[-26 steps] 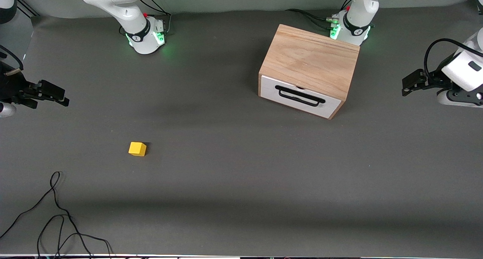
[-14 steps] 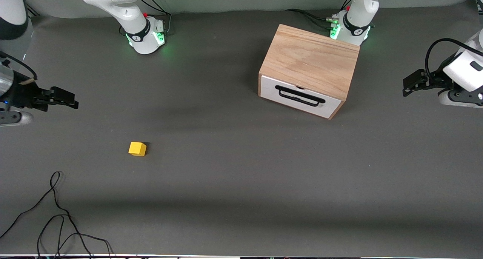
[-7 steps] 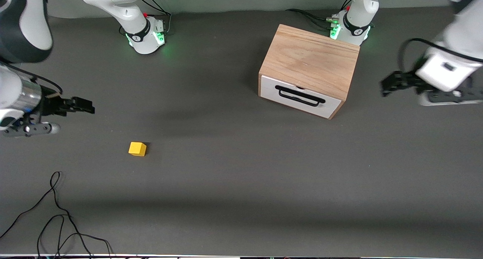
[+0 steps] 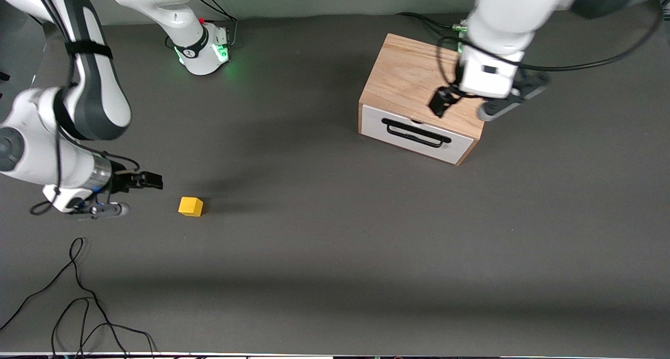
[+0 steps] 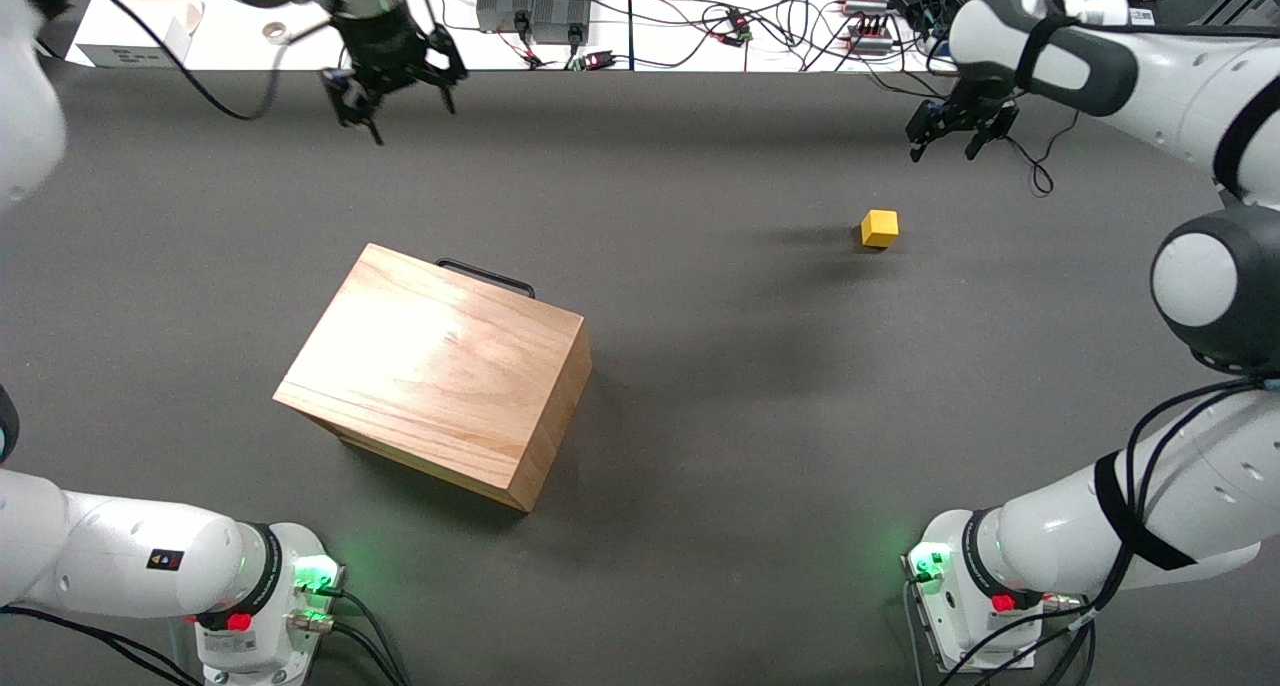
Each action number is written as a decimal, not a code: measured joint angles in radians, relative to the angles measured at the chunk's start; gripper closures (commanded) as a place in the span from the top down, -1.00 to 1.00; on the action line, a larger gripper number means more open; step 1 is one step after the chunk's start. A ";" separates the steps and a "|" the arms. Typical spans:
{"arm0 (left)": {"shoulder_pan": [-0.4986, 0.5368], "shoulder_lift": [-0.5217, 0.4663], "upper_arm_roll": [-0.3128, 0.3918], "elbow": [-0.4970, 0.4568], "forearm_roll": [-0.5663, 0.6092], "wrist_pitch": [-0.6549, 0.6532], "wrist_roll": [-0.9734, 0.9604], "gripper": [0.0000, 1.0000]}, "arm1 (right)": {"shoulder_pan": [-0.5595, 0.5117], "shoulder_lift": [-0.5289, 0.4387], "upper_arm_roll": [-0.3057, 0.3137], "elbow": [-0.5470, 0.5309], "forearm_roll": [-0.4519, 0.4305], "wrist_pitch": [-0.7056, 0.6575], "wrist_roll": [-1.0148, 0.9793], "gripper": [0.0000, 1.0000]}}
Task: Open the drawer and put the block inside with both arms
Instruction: 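Reach the right gripper to the yellow cube while the left gripper reaches the handle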
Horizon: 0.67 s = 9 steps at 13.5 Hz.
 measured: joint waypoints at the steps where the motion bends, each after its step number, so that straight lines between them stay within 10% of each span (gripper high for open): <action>1: -0.017 0.017 -0.021 0.003 0.011 0.000 -0.106 1.00 | 0.000 0.025 0.000 -0.001 0.000 0.024 0.000 0.99; 9: -0.046 0.177 -0.016 0.023 0.022 0.000 -0.393 1.00 | -0.002 0.171 -0.005 -0.137 0.054 0.347 0.000 0.99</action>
